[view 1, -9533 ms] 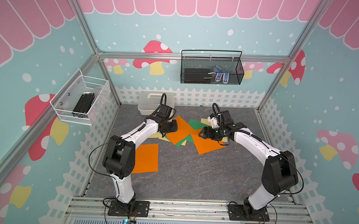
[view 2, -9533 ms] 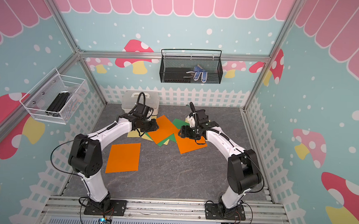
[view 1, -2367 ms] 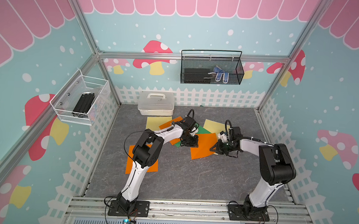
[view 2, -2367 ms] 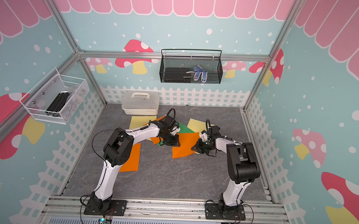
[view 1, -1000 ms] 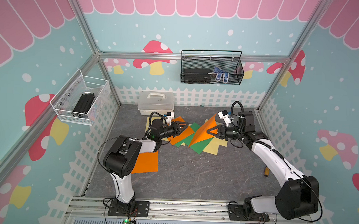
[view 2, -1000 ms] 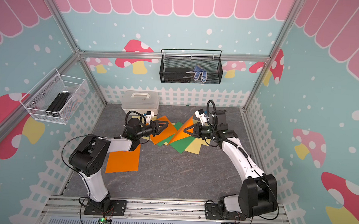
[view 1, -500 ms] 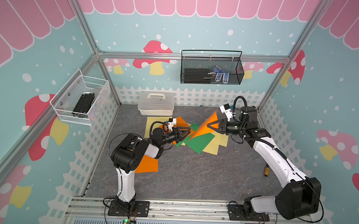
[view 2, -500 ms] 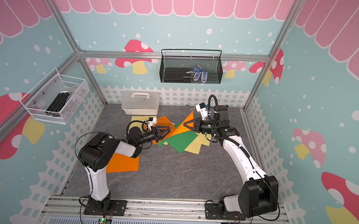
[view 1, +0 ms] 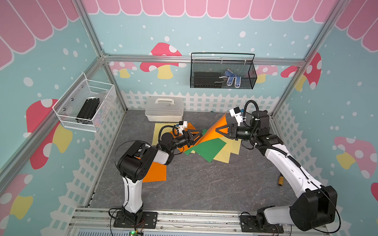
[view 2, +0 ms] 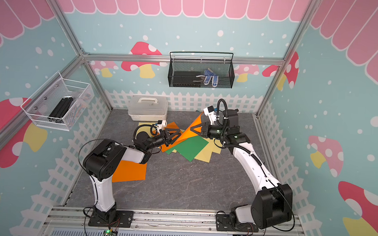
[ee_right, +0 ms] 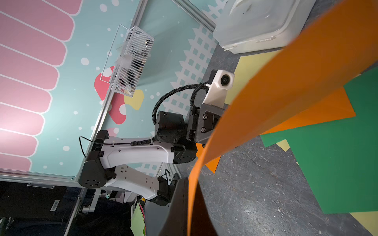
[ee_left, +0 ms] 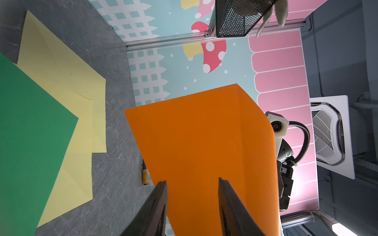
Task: Sort the scattered colored papers by color
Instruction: Pick up the colored paper from the center of the board.
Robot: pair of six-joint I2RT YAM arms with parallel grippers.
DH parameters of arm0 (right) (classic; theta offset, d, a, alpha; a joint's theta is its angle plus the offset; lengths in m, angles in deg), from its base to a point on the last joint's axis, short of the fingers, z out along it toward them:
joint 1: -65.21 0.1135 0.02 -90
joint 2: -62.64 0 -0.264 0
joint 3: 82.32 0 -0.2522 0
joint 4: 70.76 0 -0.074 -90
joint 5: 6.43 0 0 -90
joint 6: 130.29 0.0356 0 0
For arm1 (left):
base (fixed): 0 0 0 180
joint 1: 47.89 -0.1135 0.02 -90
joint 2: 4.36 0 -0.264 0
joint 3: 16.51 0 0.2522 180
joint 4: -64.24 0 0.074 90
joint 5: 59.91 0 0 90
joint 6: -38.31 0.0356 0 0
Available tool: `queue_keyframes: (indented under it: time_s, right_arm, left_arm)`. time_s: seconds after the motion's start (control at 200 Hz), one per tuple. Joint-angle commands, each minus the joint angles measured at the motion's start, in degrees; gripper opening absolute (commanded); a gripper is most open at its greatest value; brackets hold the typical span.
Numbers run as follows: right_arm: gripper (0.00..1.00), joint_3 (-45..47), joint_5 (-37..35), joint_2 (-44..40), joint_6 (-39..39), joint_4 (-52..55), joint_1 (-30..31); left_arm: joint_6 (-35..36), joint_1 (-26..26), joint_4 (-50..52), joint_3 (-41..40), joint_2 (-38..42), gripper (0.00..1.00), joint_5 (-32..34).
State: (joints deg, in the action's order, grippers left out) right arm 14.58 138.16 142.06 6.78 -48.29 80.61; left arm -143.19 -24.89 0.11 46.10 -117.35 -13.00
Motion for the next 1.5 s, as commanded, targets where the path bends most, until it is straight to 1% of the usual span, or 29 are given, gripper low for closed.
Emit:
queue_keyframes:
  time_s: [0.0,0.16,0.345,0.565,0.746,0.881,1.041,1.306,1.416,1.421,1.496]
  right_arm:
    - [0.0,-1.67,1.05,-0.83,0.53,-3.15,0.42]
    - [0.0,-0.94,1.64,-1.38,1.04,-5.13,0.51]
    - [0.0,1.76,3.54,-2.03,4.48,-13.4,0.51]
    - [0.0,4.94,4.31,-1.75,7.68,-19.09,0.54]
    - [0.0,4.45,5.27,-1.37,6.8,-16.54,0.53]
    - [0.0,4.89,3.8,-2.89,2.48,-9.73,0.5]
    - [0.0,6.31,3.09,-4.42,-0.23,-5.2,0.51]
    - [0.0,6.76,-0.12,-4.91,-4.88,2.85,0.42]
    - [0.0,6.72,-0.74,-4.67,-5.6,4.32,0.21]
    - [0.0,6.75,-1.95,-4.77,-5.68,4.48,0.17]
    - [0.0,6.81,-3.39,-4.82,-5.68,4.91,-0.13]
  left_arm:
    - [-3.43,0.18,-3.24,1.14,0.49,0.44,0.45]
    - [-5.43,0.17,-3.24,2.6,1.43,0.46,1.16]
    - [-8.0,0.19,-3.25,4.98,1.72,0.48,2.48]
    - [-8.88,0.2,-3.24,6.16,1.98,0.49,3.05]
    - [-8.93,0.2,-3.24,6.09,1.9,0.49,3.65]
    - [-8.84,0.18,-3.22,6.44,1.98,0.49,3.72]
    - [-8.92,0.19,-3.24,6.95,1.92,0.49,3.75]
    - [-8.87,0.2,-3.24,7.11,2.82,0.49,3.63]
    - [-8.73,0.03,-3.24,6.78,3.65,0.49,3.63]
    - [-8.8,0.07,-3.24,6.74,3.7,0.49,3.67]
    - [-8.54,-0.19,-3.23,6.21,4.38,0.49,3.66]
